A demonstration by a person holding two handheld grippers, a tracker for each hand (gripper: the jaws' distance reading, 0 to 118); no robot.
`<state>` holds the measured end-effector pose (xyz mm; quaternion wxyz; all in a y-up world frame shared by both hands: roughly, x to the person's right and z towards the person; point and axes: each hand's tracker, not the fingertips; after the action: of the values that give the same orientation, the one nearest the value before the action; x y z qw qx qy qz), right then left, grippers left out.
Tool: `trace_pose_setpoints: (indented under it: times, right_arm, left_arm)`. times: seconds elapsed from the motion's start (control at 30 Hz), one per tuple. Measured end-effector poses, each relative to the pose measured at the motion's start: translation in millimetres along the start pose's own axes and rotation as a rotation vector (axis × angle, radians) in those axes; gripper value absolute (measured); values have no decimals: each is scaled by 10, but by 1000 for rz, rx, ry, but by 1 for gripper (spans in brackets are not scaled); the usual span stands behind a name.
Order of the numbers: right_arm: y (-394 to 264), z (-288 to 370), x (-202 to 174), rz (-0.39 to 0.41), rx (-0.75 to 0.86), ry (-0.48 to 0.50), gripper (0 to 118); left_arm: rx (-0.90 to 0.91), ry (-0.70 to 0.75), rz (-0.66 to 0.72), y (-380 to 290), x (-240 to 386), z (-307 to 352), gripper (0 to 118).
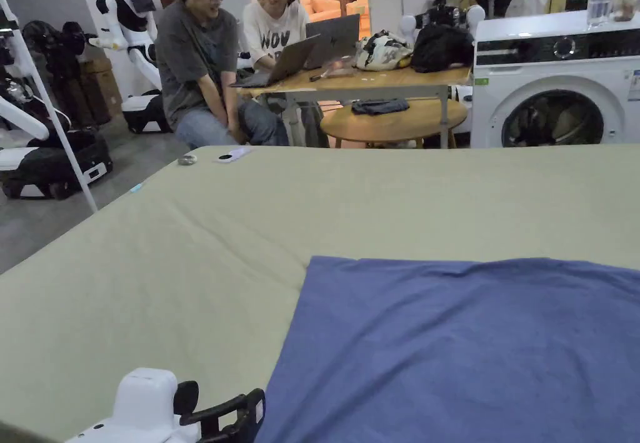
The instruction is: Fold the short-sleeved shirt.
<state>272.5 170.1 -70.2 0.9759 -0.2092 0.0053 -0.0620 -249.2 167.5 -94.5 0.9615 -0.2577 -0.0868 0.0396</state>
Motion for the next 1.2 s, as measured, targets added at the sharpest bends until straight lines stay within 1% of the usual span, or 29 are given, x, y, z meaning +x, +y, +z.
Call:
trace_pose_setpoints:
  times: [0.13,0.17,0.2,0.23,0.27,0.3,0.33,0.37,0.43,0.47,0.53,0.6,0.63,0.67,0.7,0.73,0.77,0.8,0.9,0.97,1.0,1.03,1.07,1.1,1.13,1.17,1.2]
  right_arm:
    - [-59,1,39,-42,-23,21,0]
    - [-68,1,61,-52,-29,23,0]
    - [-74,-14,81,-60,-35,22,0]
    - [-85,-11,101,-62,-38,16,0]
    - [-95,2,119,-61,-40,8,0]
    - [-107,20,146,-61,-43,-1,0]
    - [-118,29,174,-64,-48,-10,0]
    - [-129,47,203,-68,-52,-20,0]
    - [-152,104,263,-74,-57,-45,0]
    - [-160,133,292,-76,-59,-58,0]
    - [-181,224,377,-74,-69,-89,0]
    - [-225,326,477,-73,-85,-117,0]
    - [-253,373,533,-74,-98,-122,4]
    - [-281,410,582,-74,-123,-129,34]
    - [-324,445,630,-79,-157,-154,53]
    - [-381,485,696,-82,-181,-195,55]
    - [-428,510,733,-85,-189,-222,55]
    - [-480,519,764,-105,-201,-241,55]
    - [-643,436,863,-183,-281,-203,54]
    - [-756,295,884,-199,-341,-203,55]
    - [-784,260,870,-202,-363,-206,52]
    - [-832,193,874,-206,-394,-210,39]
    - [-865,144,879,-213,-409,-209,16]
    - [-885,115,860,-209,-398,-206,9]
    - [-896,121,823,-189,-381,-212,9]
    - [-872,119,805,-192,-387,-196,3]
    - [-847,106,777,-171,-393,-207,2]
  left_arm:
    - [-146,-3,17,-325,-105,-178,82]
    - [-184,6,12,-382,-99,-250,79]
    - [-226,1,1,-442,-97,-323,73]
    - [-251,-7,-8,-495,-74,-400,64]
    - [-258,0,-18,-532,-68,-468,50]
    - [-287,16,-38,-554,-56,-556,44]
    - [-297,14,-43,-563,-47,-631,43]
    - [-310,2,-41,-574,-29,-672,36]
    - [-328,-7,-43,-551,21,-761,4]
    - [-335,0,-47,-529,68,-782,3]
    - [-369,33,-138,-513,151,-796,3]
    - [-383,35,-154,-511,177,-836,3]
    - [-381,38,-150,-510,185,-808,3]
    - [-381,40,-149,-504,194,-809,3]
    - [-383,44,-149,-508,201,-816,3]
    - [-383,48,-145,-513,204,-828,3]
    - [-381,50,-138,-509,242,-786,3]
    - [-379,53,-137,-507,248,-781,3]
    - [-379,50,-127,-530,216,-780,3]
    - [-380,46,-120,-529,208,-779,3]
    - [-380,44,-118,-529,208,-778,3]
    - [-379,41,-115,-536,191,-767,3]
    - [-377,39,-112,-540,189,-764,3]
    - [-376,39,-109,-543,190,-760,3]
    - [-374,40,-106,-547,196,-755,3]
    - [-373,42,-105,-545,198,-764,3]
    - [-371,43,-104,-548,204,-763,3]
